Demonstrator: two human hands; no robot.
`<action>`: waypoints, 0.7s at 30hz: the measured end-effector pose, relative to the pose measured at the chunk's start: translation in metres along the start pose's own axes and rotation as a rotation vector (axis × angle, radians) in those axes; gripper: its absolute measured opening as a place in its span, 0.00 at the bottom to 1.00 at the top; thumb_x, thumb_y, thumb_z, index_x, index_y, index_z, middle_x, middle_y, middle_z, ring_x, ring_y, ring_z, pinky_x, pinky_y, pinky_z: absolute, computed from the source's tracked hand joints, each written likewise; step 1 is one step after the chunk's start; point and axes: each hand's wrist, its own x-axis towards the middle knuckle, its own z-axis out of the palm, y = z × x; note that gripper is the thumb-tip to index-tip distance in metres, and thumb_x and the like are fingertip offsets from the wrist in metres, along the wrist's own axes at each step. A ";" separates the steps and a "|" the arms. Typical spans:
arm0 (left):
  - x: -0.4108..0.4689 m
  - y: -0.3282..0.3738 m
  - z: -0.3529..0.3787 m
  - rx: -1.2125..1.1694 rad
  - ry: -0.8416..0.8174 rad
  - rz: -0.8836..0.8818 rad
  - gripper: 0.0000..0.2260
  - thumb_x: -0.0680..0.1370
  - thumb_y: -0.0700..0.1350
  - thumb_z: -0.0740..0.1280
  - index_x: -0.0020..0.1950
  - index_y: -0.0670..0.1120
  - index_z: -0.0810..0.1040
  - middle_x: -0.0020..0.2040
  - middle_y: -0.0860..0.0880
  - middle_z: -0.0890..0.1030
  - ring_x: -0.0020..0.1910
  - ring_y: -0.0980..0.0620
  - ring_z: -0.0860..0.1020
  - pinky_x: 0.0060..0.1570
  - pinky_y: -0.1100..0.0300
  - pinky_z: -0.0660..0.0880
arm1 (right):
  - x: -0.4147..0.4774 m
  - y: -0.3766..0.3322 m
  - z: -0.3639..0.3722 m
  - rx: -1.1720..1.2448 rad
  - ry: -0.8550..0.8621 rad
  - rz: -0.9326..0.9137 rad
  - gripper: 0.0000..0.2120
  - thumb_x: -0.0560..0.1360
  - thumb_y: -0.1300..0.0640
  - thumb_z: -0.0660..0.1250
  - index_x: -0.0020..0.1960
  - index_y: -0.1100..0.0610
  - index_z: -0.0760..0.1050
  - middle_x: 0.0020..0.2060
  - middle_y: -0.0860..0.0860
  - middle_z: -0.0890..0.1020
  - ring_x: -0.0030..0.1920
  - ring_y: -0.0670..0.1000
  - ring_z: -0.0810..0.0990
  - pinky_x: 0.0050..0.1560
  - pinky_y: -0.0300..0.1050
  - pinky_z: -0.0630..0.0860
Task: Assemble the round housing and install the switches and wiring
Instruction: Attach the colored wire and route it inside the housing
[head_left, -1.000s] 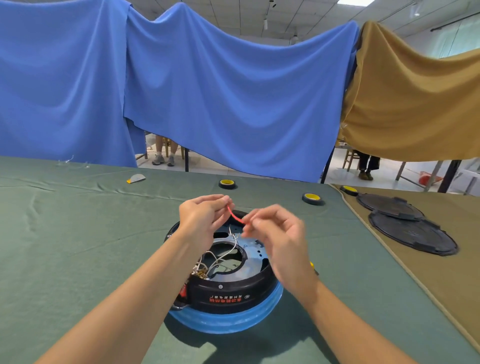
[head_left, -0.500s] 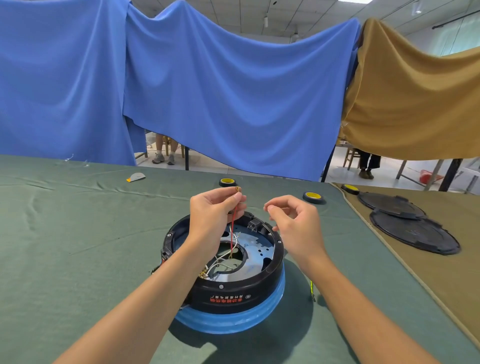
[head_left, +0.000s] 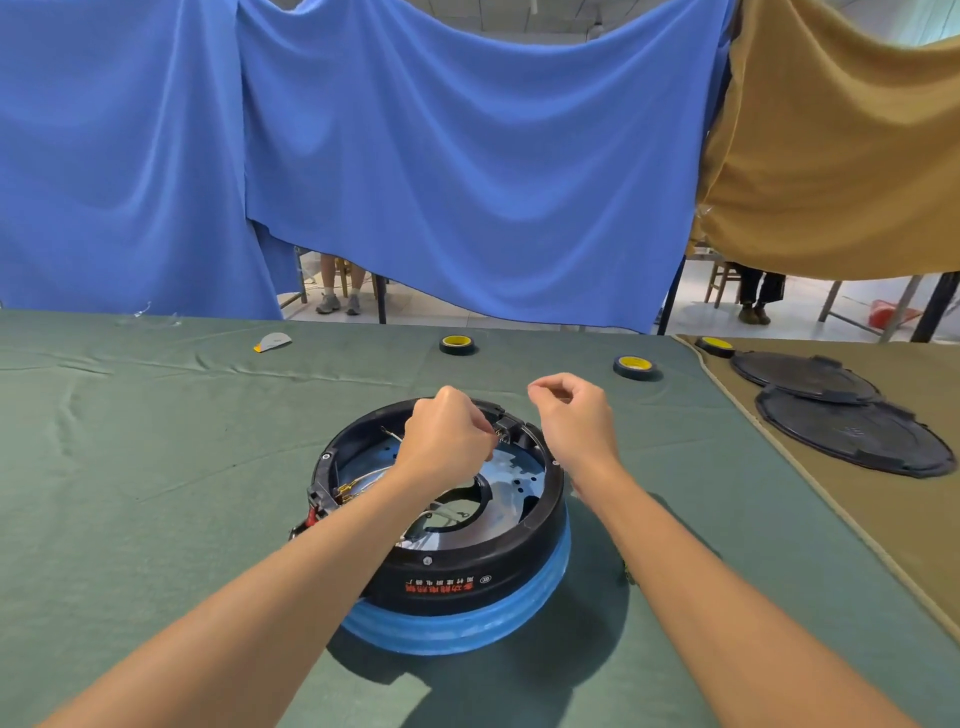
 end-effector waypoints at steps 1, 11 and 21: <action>0.001 0.001 0.001 0.047 -0.009 -0.001 0.06 0.77 0.40 0.68 0.46 0.44 0.86 0.43 0.44 0.83 0.42 0.45 0.81 0.44 0.54 0.80 | 0.001 0.002 0.002 0.003 -0.027 -0.002 0.05 0.77 0.57 0.64 0.45 0.51 0.78 0.40 0.42 0.80 0.41 0.40 0.76 0.36 0.33 0.69; 0.005 -0.003 0.015 0.253 0.057 -0.005 0.08 0.77 0.40 0.66 0.52 0.47 0.83 0.48 0.45 0.82 0.47 0.42 0.80 0.49 0.47 0.79 | -0.001 0.015 0.007 -0.020 -0.154 -0.018 0.06 0.79 0.55 0.63 0.52 0.53 0.78 0.44 0.45 0.81 0.47 0.45 0.77 0.44 0.39 0.72; 0.004 -0.003 0.016 0.191 0.051 0.000 0.06 0.78 0.41 0.68 0.50 0.47 0.84 0.46 0.46 0.84 0.44 0.45 0.82 0.49 0.48 0.81 | -0.004 0.014 0.004 -0.114 -0.138 -0.030 0.10 0.78 0.63 0.64 0.53 0.55 0.82 0.48 0.50 0.84 0.49 0.48 0.79 0.49 0.39 0.75</action>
